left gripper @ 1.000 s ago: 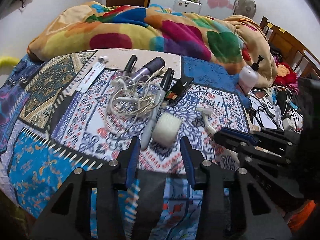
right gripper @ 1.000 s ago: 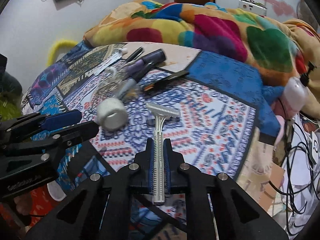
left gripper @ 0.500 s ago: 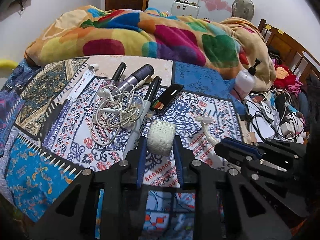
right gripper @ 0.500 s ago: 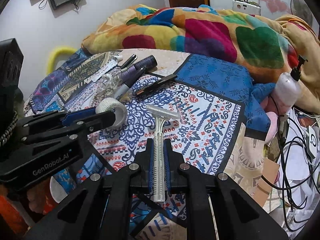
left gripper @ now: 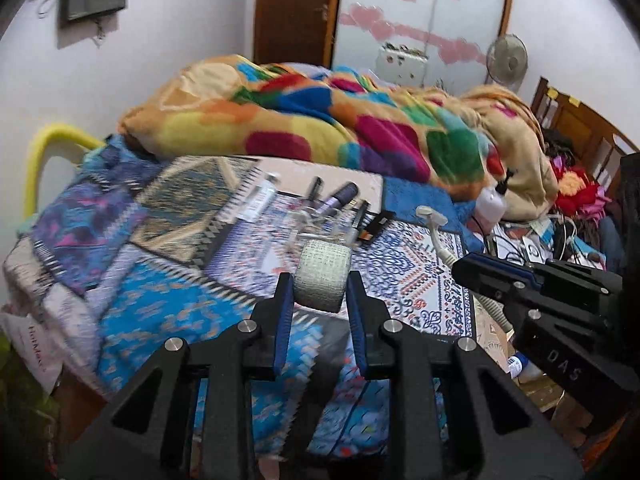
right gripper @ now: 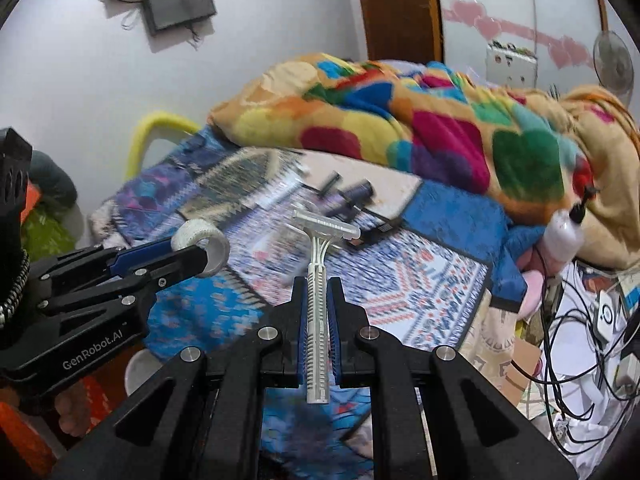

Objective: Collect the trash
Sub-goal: 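Carry the razor in the right tool while the left tool carries the roll to the white bucket, then open the left tool over the bucket while the right tool opens too, then move both open tools back up to the items on the bed, then grasp the black Sharpie marker with the left tool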

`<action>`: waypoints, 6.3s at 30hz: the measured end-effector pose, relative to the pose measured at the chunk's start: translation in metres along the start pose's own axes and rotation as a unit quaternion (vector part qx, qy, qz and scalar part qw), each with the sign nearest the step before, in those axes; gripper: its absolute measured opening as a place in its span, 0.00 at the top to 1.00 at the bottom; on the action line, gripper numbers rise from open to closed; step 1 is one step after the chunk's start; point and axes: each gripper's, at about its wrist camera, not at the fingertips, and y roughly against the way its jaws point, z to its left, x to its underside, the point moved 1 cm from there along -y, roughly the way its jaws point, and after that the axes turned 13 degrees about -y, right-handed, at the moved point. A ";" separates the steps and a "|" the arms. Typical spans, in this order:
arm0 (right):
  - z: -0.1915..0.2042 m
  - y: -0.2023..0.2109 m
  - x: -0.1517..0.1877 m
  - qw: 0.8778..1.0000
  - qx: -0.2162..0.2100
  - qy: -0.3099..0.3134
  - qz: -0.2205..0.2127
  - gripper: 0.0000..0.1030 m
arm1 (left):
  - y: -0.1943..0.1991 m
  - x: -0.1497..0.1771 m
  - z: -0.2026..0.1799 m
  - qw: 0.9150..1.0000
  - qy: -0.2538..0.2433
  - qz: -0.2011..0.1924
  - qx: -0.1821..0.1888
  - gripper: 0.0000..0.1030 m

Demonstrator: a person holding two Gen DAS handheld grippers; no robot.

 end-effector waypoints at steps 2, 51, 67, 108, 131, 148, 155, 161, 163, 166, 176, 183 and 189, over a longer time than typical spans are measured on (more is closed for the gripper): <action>0.017 0.009 0.001 1.000 -0.009 0.008 -0.006 0.92 | 0.020 0.006 0.011 1.000 0.011 -0.008 -0.009 0.75; 0.357 -0.187 0.217 0.918 -0.085 0.233 0.310 0.92 | 0.032 0.399 0.298 0.908 0.328 0.234 -0.113 0.75; 0.358 -0.213 0.220 0.914 -0.072 0.226 0.330 0.69 | 0.013 0.402 0.308 0.899 0.343 0.256 -0.095 0.64; 0.191 0.039 0.058 0.988 -0.089 0.126 -0.005 0.67 | 0.154 0.126 0.129 0.974 0.140 0.032 -0.175 0.63; -0.007 -0.023 0.004 0.999 0.034 0.012 0.013 0.65 | -0.035 0.038 0.038 0.995 0.034 0.082 -0.045 0.61; -0.049 -0.129 -0.040 0.996 0.068 -0.028 0.051 0.65 | -0.129 0.034 0.014 0.994 0.005 0.109 0.030 0.61; -0.046 -0.157 -0.046 0.992 0.109 0.001 0.060 0.63 | -0.138 0.031 0.010 0.992 0.014 0.110 0.053 0.62; -0.059 -0.144 -0.039 0.992 0.116 0.013 0.053 0.55 | -0.140 0.025 -0.007 0.991 0.005 0.108 0.076 0.62; -0.065 -0.140 -0.037 0.990 0.128 0.021 0.050 0.55 | -0.141 0.019 -0.015 0.991 -0.001 0.103 0.080 0.62; -0.078 -0.137 -0.037 0.989 0.133 0.024 0.059 0.55 | -0.144 0.012 -0.020 0.991 0.003 0.102 0.089 0.62; -0.116 -0.093 -0.040 0.994 0.088 -0.041 0.050 0.55 | -0.181 -0.025 -0.041 0.990 0.036 0.107 0.084 0.62; -0.112 -0.094 -0.046 0.995 0.066 -0.045 0.052 0.55 | -0.186 -0.022 -0.055 0.995 -0.005 0.096 0.012 0.89; -0.098 -0.109 -0.047 0.996 0.030 -0.061 0.062 0.55 | -0.168 -0.012 -0.041 0.995 -0.008 0.087 0.040 0.90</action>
